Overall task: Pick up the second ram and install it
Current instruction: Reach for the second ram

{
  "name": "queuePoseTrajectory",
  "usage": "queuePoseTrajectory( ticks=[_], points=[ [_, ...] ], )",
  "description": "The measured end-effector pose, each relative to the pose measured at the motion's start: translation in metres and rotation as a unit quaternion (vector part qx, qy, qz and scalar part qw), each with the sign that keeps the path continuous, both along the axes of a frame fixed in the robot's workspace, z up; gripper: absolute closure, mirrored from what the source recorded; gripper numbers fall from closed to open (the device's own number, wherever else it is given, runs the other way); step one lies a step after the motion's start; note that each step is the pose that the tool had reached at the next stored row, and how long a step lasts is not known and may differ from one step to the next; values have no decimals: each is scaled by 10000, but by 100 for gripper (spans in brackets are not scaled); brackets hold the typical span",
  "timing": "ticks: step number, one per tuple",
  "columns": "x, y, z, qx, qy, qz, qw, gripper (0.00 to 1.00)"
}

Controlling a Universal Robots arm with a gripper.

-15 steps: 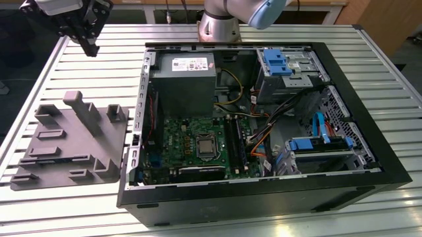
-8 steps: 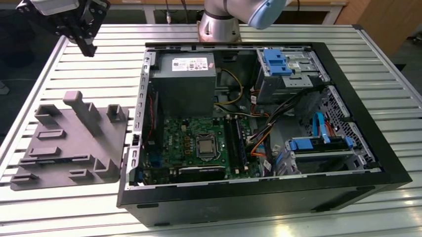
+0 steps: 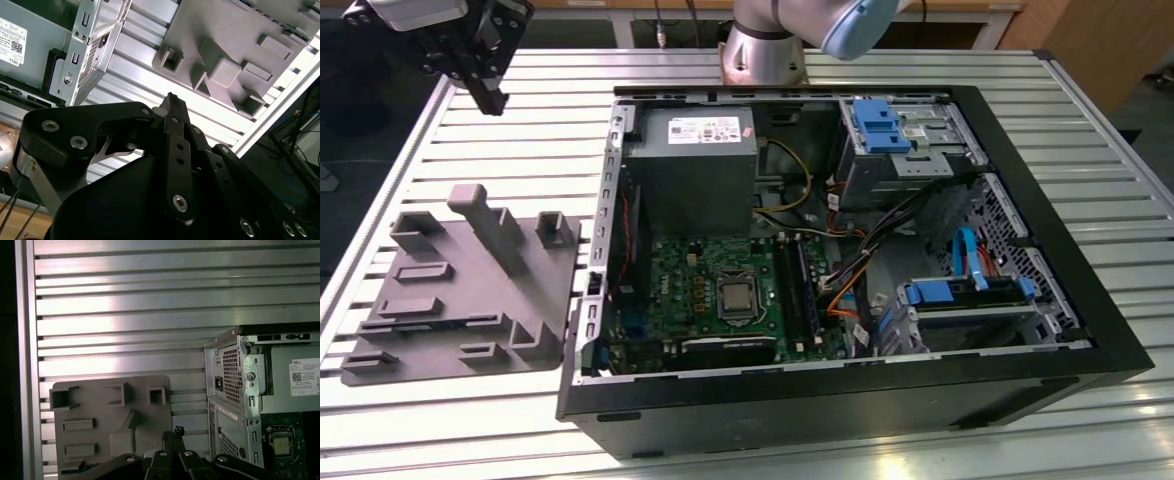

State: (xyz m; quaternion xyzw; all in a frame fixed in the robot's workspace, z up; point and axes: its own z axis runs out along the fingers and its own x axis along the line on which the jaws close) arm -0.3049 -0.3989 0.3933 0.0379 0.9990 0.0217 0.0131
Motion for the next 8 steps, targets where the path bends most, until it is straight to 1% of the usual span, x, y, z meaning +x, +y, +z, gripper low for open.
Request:
queuePoseTrajectory(
  ticks=[8],
  points=[
    [-60, 0, 0, 0, 0, 0, 10000, 89]
  ],
)
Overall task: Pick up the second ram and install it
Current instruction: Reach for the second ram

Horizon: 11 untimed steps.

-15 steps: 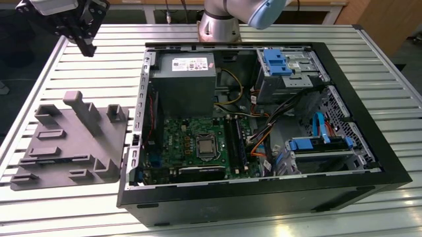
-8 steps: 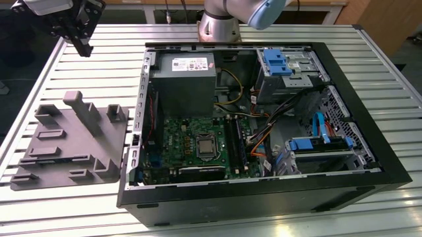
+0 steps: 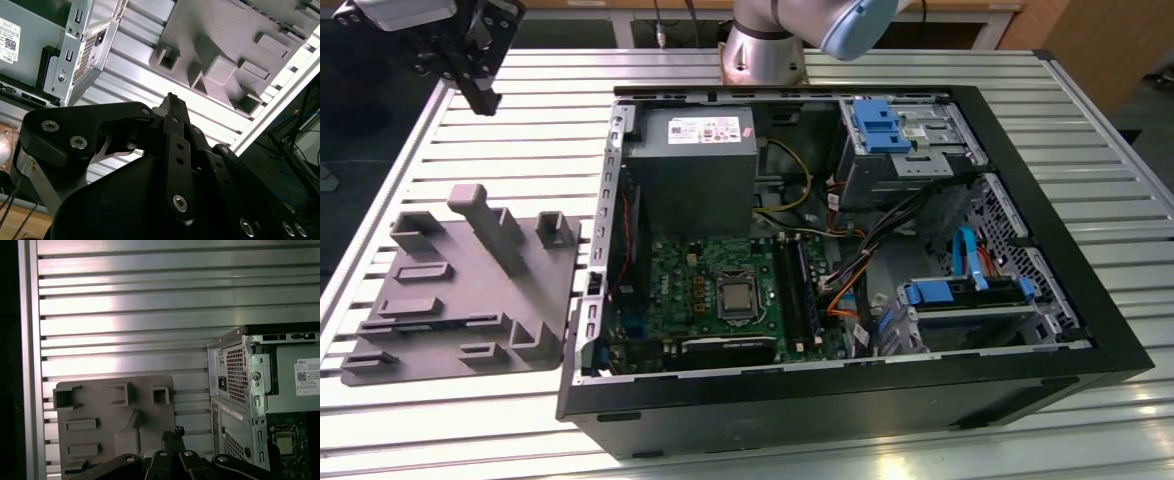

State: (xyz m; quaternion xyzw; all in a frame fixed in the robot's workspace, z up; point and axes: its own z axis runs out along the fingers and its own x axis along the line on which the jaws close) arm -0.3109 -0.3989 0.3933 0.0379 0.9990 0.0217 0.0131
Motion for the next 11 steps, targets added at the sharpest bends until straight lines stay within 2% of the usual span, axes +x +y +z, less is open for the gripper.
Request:
queuePoseTrajectory(
  ticks=[11],
  points=[
    [-80, 0, 0, 0, 0, 0, 10000, 89]
  ],
)
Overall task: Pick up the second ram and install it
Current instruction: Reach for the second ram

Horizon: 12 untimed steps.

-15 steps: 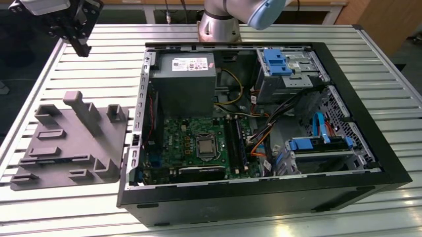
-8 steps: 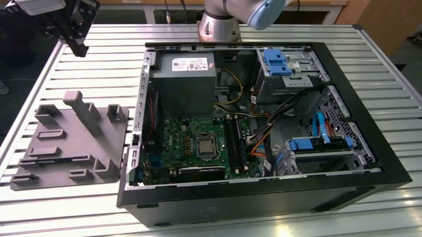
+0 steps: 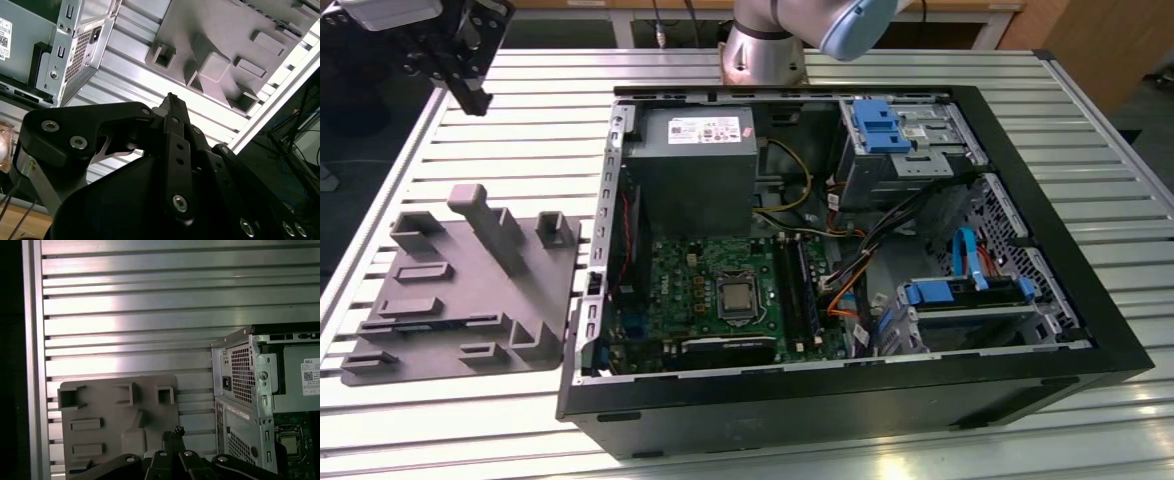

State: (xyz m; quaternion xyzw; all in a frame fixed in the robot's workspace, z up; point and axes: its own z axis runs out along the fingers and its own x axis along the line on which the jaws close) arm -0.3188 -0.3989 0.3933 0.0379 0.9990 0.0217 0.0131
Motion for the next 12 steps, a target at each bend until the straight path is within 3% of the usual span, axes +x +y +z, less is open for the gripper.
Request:
queuePoseTrajectory(
  ticks=[12],
  points=[
    [-51, -5, -4, 0, 0, 0, 10000, 89]
  ],
)
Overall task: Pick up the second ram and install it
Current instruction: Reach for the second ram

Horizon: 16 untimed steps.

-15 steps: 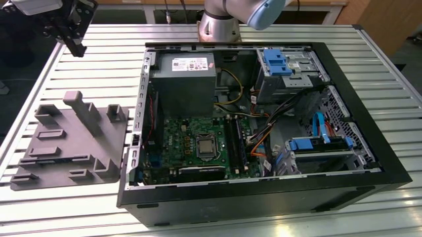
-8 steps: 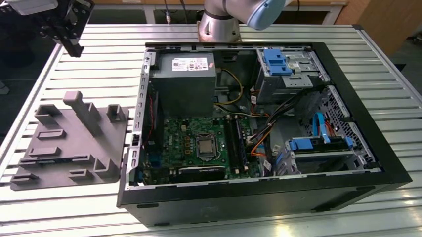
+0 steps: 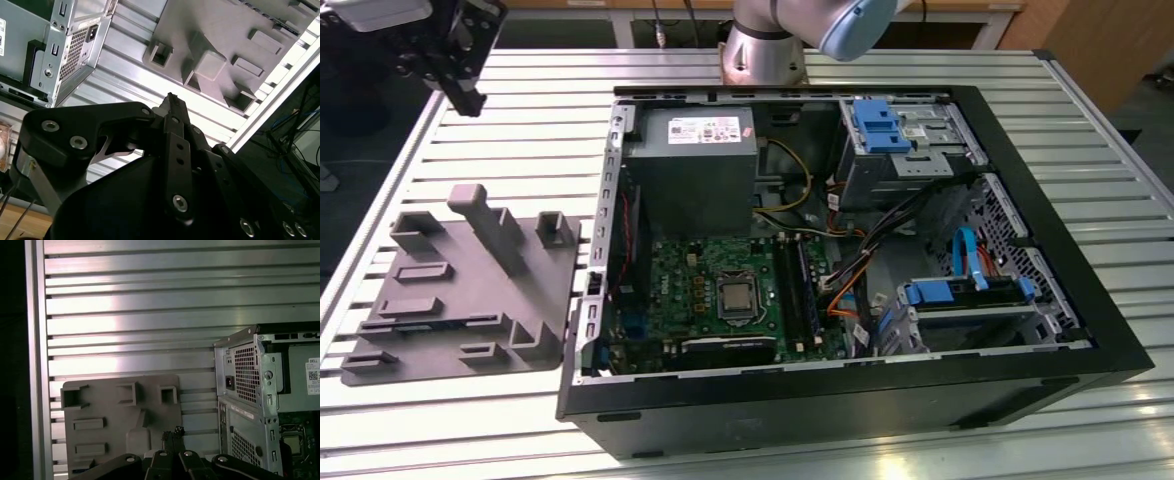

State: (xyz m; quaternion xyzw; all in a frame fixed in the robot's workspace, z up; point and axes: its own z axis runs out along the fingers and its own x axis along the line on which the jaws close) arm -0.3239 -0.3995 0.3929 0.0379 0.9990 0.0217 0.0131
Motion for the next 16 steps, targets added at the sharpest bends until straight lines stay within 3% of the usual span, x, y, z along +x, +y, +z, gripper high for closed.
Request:
queuePoseTrajectory(
  ticks=[16],
  points=[
    [-60, -12, -3, 0, 0, 0, 10000, 89]
  ],
)
